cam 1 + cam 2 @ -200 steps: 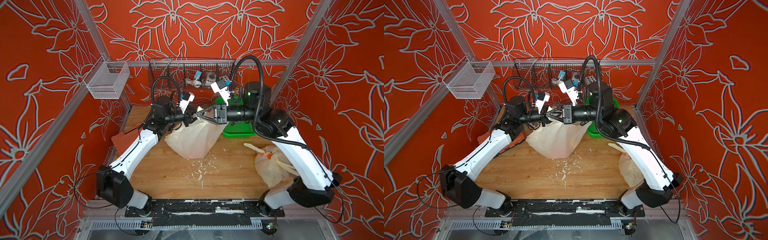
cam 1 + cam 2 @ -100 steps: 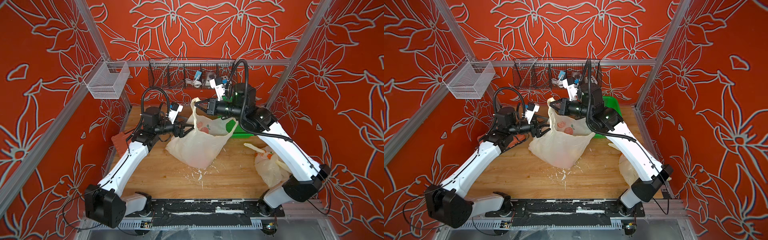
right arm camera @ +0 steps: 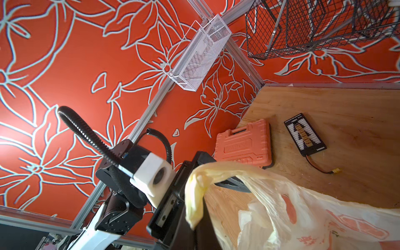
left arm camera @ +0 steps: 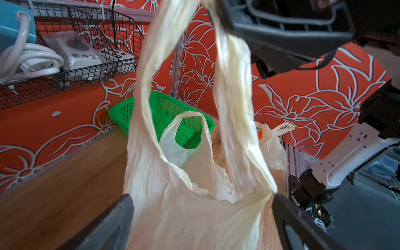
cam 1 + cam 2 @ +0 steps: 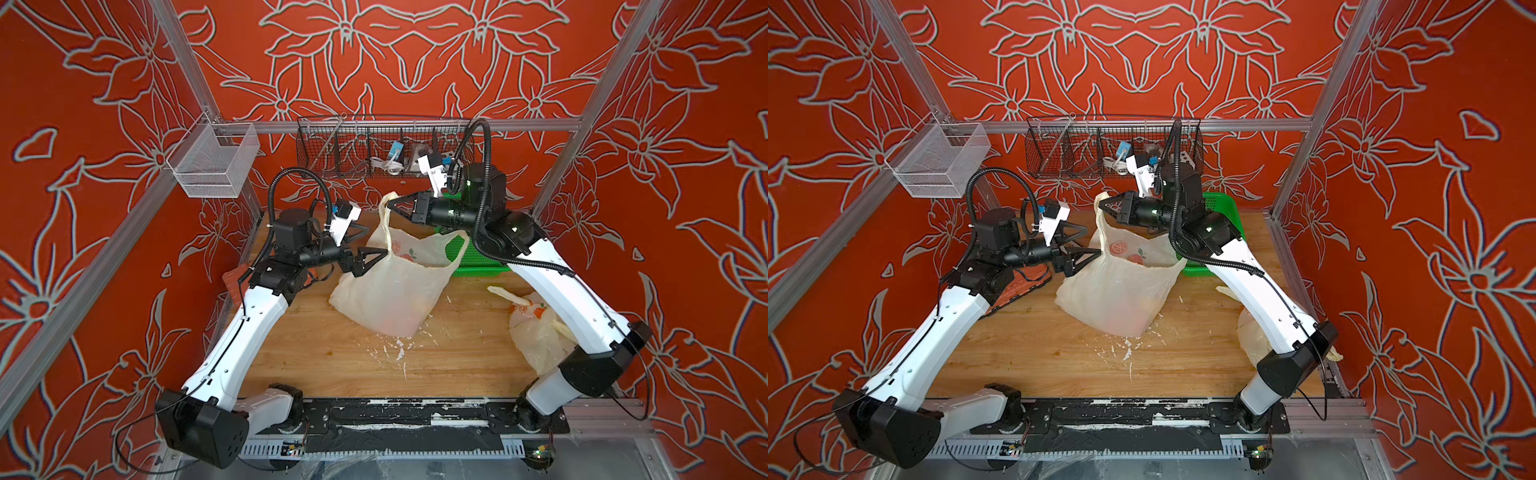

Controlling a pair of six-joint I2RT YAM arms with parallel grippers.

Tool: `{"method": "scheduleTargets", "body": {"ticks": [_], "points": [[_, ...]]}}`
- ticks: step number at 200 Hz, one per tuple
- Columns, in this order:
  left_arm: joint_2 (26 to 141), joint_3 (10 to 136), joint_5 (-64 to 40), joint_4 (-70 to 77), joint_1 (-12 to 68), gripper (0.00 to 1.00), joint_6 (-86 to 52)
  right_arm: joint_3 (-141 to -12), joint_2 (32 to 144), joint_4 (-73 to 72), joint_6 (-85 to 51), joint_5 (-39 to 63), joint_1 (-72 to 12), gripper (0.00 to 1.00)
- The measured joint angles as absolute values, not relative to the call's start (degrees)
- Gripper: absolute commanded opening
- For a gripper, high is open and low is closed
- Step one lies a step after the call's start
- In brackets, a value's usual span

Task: Place the peach into a plastic bag & tie a knot
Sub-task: Adjust the plastic bag at the center of the board.

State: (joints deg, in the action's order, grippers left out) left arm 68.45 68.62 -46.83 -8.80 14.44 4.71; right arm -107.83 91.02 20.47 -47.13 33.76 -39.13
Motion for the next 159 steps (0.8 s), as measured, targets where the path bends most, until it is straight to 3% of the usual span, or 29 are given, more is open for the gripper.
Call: {"method": "scheduleTargets", "body": {"ticks": [90, 159], "points": [[63.7, 64.36, -44.69, -3.11, 12.88, 1.0, 5.54, -107.79, 91.13, 19.97, -47.53, 34.63, -38.98, 0.0], [69.21, 66.26, -44.62, -1.74, 15.9, 1.0, 7.66, -103.96, 89.95, 18.61, -48.62, 36.42, -39.18, 0.0]]}}
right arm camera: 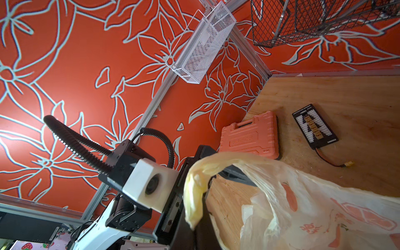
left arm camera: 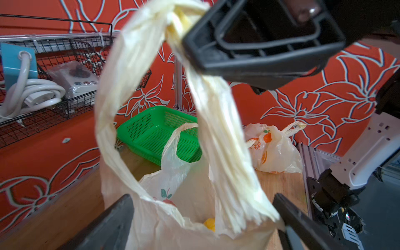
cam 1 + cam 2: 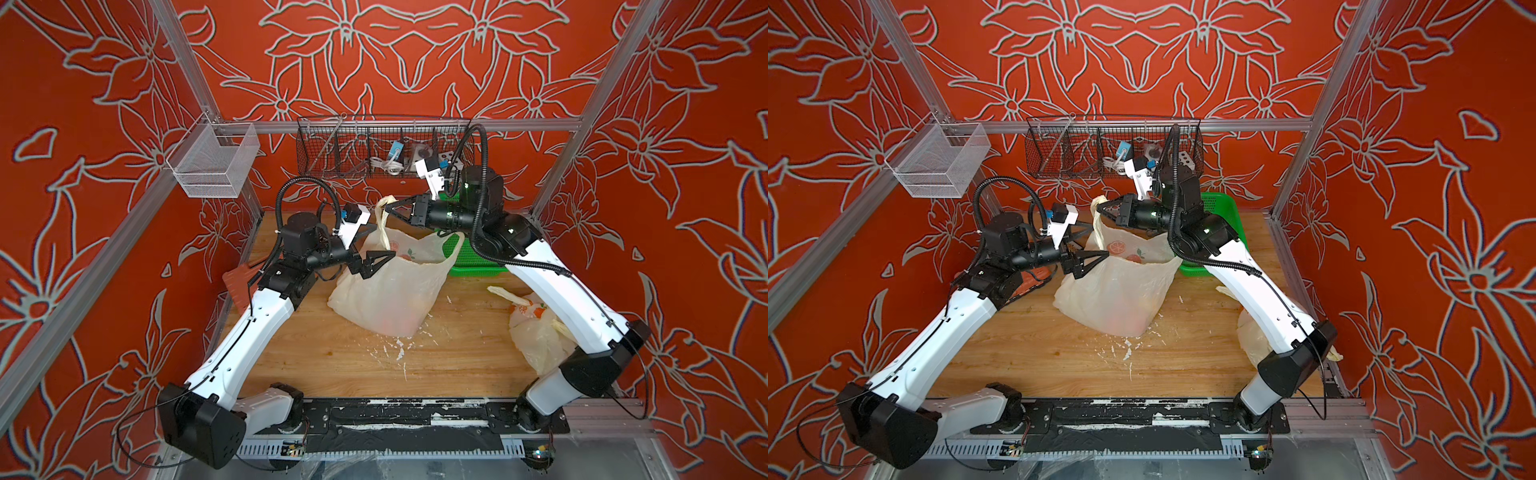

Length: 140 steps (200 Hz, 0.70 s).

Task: Place the peach into a plastic bag & tie a knot
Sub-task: Adjust the plastic bag at the center of the board.

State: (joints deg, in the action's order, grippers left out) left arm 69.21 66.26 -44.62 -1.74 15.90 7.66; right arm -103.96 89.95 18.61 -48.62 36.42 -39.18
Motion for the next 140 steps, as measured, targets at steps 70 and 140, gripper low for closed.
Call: {"method": "scheduleTargets", "body": {"ticks": [70, 140], "points": [[73.17, 65.67, -41.43, 7.53, 16.19, 1.0, 7.2, -99.79, 86.67, 15.0, -52.69, 41.54, -39.77, 0.0], [74.0, 65.32, -45.78, 12.84, 16.21, 0.62, 5.19, -99.66, 86.24, 9.5, -57.1, 47.99, -40.01, 0.0]]}}
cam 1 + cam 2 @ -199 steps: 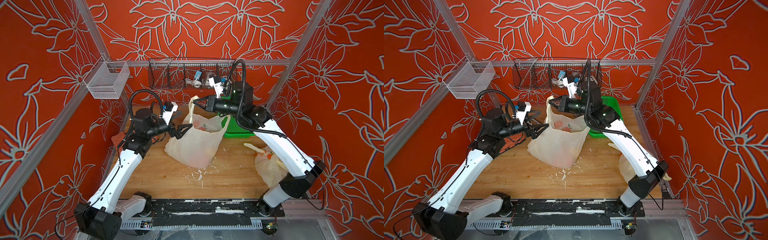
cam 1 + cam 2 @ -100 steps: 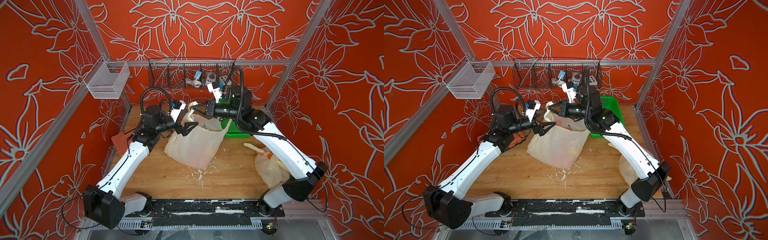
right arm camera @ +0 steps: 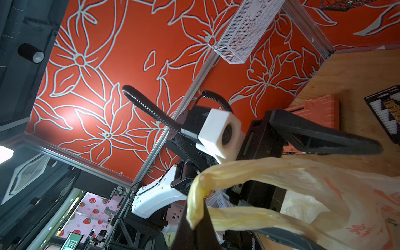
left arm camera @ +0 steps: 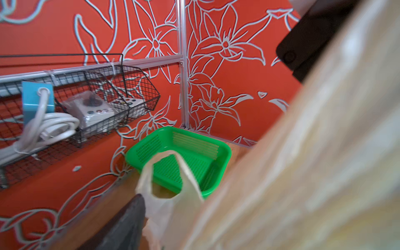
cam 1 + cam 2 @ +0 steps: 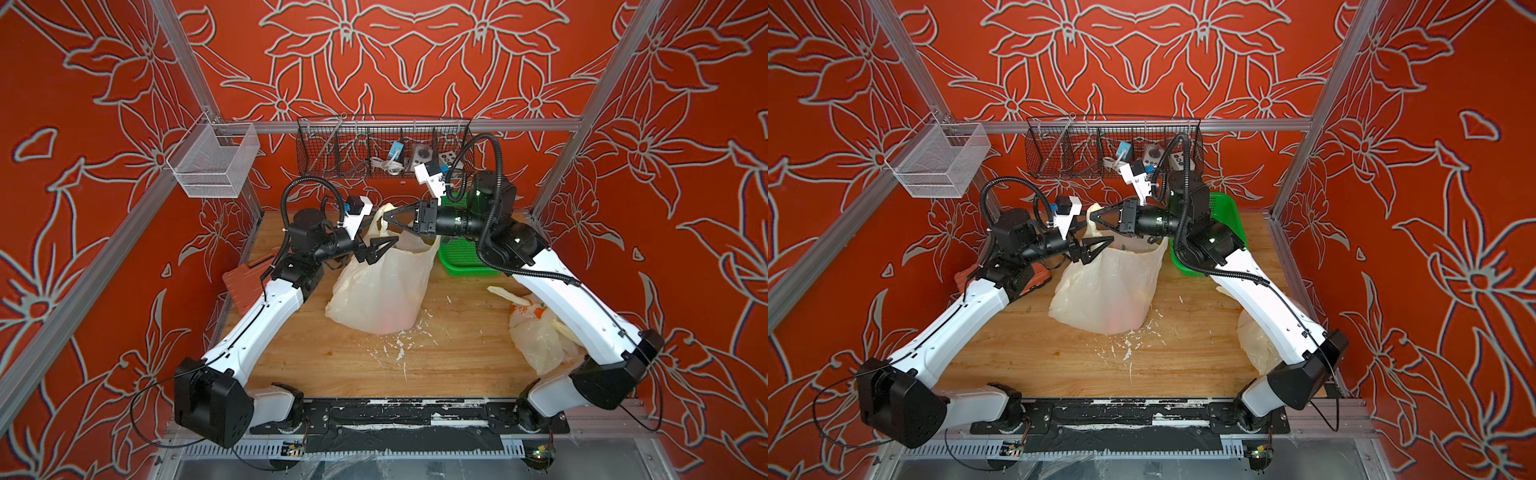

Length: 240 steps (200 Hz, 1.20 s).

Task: Place the peach into a plastic bag & tie a knot
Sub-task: Adjust the plastic bag at the center of the board.

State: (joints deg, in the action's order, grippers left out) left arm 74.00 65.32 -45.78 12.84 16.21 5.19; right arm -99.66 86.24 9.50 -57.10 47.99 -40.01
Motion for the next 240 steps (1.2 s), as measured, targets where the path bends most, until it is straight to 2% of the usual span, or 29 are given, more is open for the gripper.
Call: {"method": "scheduleTargets", "body": {"ticks": [32, 48, 57, 75, 113, 134, 150, 187, 203, 215, 222, 229, 240], "points": [[74.43, 65.23, -48.31, 13.74, 16.27, 0.16, 3.09, -99.66, 86.21, 8.99, -57.39, 47.88, -40.16, 0.0], [74.43, 65.19, -49.3, 13.34, 16.21, 0.07, 3.62, -100.16, 86.24, 10.7, -55.75, 47.11, -39.94, 0.23], [74.43, 65.12, -49.82, 12.78, 16.1, 0.05, 3.27, -100.64, 86.21, 11.9, -54.26, 46.52, -39.31, 0.33], [74.43, 65.12, -50.76, 11.81, 15.7, 0.01, 3.25, -100.12, 84.55, 15.38, -50.06, 45.69, -36.38, 0.47], [74.43, 65.12, -55.57, 11.03, 15.55, 0.0, 2.57, -88.12, 75.85, 22.15, -44.12, 38.74, -20.73, 0.83], [74.43, 65.32, -59.0, 10.76, 16.53, 0.0, 1.8, -88.07, 79.24, 24.84, -39.16, 34.94, -19.59, 0.94], [74.43, 66.3, -61.36, 9.85, 17.58, 0.0, 1.32, -87.94, 83.53, 24.84, -36.6, 33.58, -20.18, 0.97], [74.0, 68.49, -65.12, 8.8, 18.87, 0.0, 1.15, -88.75, 93.12, 25.1, -32.6, 31.35, -22.83, 0.97], [73.78, 68.69, -66.08, 8.36, 19.14, 0.0, 1.1, -90.39, 96.4, 25.06, -31.81, 29.85, -24.32, 0.89], [73.76, 68.69, -66.54, 8.05, 19.2, 0.0, 1.04, -92.18, 98.78, 24.73, -31.38, 29.54, -25.12, 0.63], [73.73, 68.69, -66.59, 7.79, 19.2, 0.0, 1.04, -93.21, 99.88, 24.51, -31.16, 29.74, -25.41, 0.41], [73.67, 68.69, -66.39, 7.4, 19.2, 0.0, 1.08, -94.17, 100.73, 24.49, -30.98, 29.82, -25.5, 0.23], [73.1, 68.53, -64.55, 6.33, 19.16, 0.0, 1.19, -94.52, 100.64, 24.73, -30.76, 29.91, -25.21, 0.07]]}}
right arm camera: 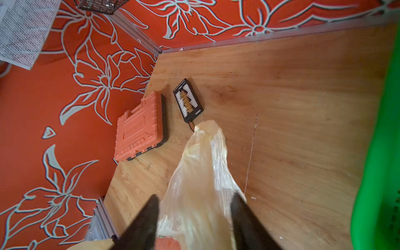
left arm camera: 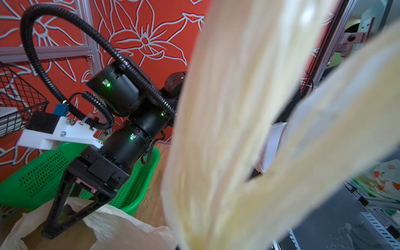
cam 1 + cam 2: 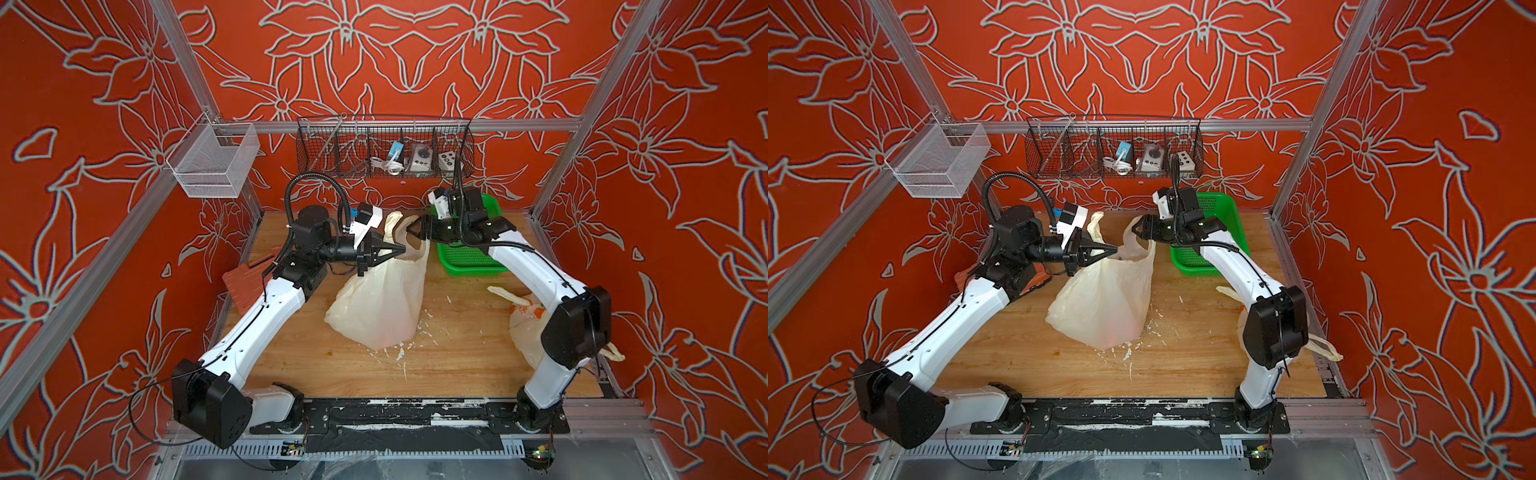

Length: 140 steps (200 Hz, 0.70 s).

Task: Place the peach into a plastic bag & tie a knot
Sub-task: Adjust the plastic bag at the center of the board.

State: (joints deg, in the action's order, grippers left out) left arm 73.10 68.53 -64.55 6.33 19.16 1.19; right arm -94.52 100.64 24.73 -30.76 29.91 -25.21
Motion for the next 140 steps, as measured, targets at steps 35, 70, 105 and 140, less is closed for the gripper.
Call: {"method": "scheduleTargets", "body": {"ticks": [35, 70, 105, 140], "points": [[68.07, 66.28, -49.17, 1.72, 17.89, 0.0, 0.05, -86.5, 87.74, 26.22, -31.81, 31.86, -20.56, 0.0], [67.48, 64.84, -34.7, 0.56, 18.06, 0.0, -3.84, -87.24, 71.77, 30.68, -30.7, 34.83, -18.39, 0.0], [75.26, 66.24, -28.29, 1.63, 19.33, 0.0, -6.81, -91.11, 68.14, 30.68, -31.03, 36.32, -25.36, 0.0], [85.17, 66.46, -29.61, 7.2, 17.5, 0.0, -10.66, -84.71, 70.76, 21.32, -32.82, 35.55, -35.0, 0.0]]}}
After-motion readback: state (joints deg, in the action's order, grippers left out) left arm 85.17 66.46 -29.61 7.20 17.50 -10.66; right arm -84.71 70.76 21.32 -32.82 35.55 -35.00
